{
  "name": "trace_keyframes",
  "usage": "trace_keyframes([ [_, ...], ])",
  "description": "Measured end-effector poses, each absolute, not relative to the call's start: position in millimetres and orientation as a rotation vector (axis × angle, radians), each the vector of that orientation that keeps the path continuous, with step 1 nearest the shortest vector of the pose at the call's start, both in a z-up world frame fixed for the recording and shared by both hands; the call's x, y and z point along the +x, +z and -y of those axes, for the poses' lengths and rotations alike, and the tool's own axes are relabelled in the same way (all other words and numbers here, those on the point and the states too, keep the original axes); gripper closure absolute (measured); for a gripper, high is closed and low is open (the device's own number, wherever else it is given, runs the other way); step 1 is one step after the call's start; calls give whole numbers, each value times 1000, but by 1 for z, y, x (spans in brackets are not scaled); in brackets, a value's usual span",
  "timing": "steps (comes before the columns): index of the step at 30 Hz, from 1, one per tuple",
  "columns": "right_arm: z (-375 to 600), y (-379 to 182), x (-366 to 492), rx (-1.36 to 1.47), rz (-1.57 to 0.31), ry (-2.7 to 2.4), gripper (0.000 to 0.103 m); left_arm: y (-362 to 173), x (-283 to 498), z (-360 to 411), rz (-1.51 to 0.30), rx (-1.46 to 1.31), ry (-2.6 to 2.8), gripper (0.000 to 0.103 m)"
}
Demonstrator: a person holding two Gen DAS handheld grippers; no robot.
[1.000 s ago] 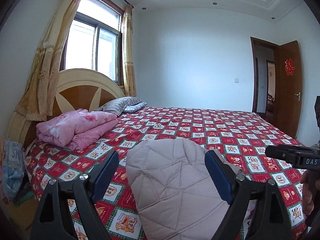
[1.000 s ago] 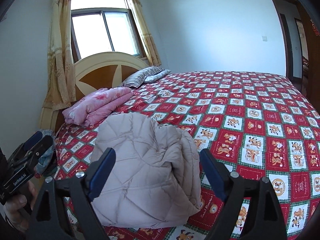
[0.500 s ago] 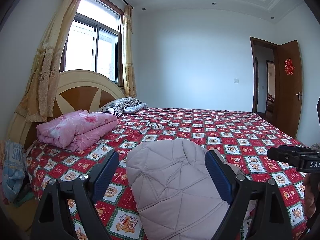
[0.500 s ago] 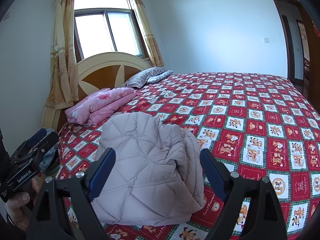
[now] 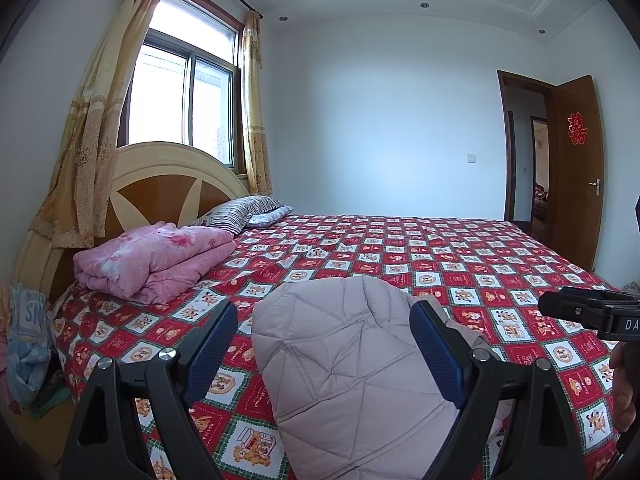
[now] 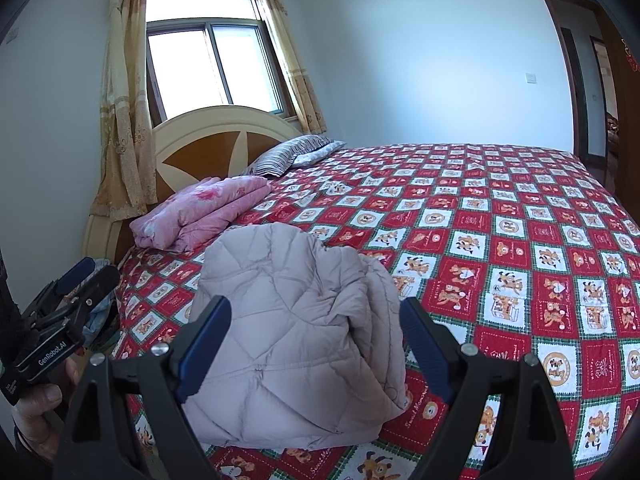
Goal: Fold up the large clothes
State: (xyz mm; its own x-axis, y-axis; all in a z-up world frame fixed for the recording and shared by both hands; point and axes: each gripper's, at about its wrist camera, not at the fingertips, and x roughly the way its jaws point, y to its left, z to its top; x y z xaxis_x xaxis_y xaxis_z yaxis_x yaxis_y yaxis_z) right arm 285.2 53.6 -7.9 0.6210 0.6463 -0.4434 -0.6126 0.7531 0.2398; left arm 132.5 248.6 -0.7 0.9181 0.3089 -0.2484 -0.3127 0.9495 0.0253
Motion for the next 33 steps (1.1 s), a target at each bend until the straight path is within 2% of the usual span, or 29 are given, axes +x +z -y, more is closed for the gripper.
trace_keyframes([
  [17,-51,-10,286,68,-543,727,14,-3,136,-250,-268,12,334,14],
  [20,-51,-10,286,68,-542,727,14,-3,138,-250,-284,14,336,7],
  [33,-53,-12,285,68,-549,727,14,-4,141,-253,-296,1,380,6],
])
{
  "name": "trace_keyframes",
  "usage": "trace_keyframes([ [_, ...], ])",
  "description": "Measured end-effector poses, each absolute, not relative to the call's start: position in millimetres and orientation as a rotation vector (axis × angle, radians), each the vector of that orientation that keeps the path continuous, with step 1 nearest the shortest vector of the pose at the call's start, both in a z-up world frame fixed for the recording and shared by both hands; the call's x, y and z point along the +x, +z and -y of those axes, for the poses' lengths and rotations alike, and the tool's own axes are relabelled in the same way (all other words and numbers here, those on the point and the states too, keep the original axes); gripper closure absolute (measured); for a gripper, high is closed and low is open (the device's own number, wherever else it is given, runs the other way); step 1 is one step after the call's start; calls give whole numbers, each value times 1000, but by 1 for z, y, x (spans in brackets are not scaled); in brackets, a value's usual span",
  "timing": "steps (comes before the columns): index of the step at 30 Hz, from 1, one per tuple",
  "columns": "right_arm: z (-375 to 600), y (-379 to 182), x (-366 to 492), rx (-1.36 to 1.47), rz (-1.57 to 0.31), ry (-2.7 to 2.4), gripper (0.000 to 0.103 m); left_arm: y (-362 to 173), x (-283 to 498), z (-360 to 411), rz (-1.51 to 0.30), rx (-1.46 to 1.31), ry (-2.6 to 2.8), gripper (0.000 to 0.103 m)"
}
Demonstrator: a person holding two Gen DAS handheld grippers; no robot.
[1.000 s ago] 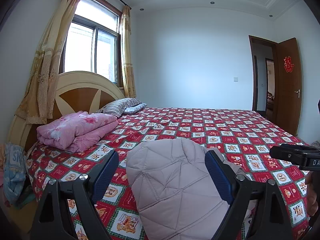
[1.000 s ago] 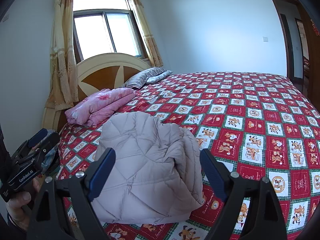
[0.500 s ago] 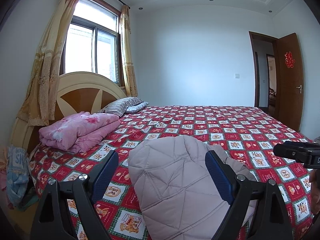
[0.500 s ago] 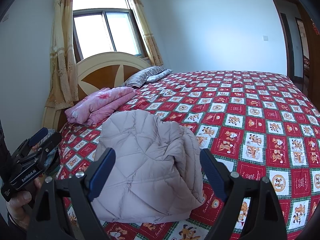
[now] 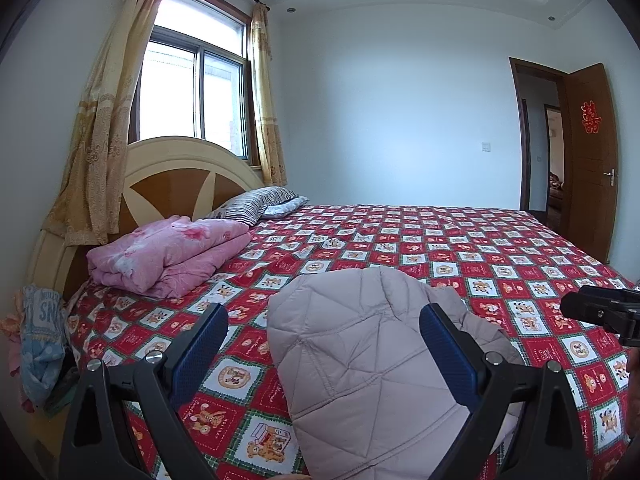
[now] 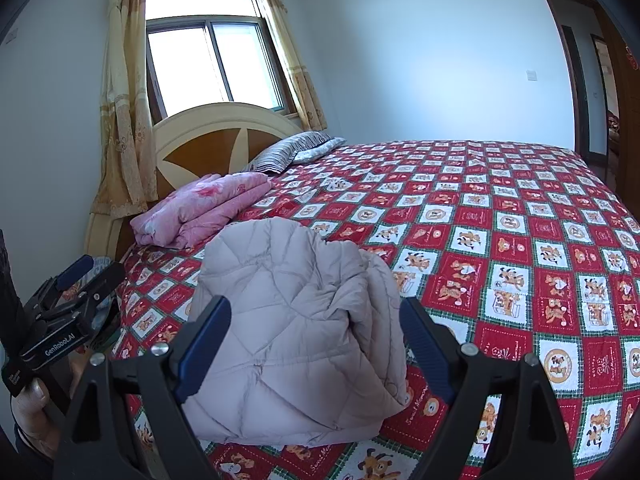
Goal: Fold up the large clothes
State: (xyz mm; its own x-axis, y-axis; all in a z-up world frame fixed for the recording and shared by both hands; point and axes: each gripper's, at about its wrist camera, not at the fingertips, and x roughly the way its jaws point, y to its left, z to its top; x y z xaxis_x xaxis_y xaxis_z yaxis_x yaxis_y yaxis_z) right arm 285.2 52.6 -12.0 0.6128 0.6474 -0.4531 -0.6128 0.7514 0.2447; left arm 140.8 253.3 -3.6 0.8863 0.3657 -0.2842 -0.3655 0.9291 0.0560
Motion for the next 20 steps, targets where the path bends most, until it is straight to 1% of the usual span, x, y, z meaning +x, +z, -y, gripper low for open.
trace_keyframes([
  [20,-53,-20,287,63,-576,724,14,-11,143,-249,-289,36,355,4],
])
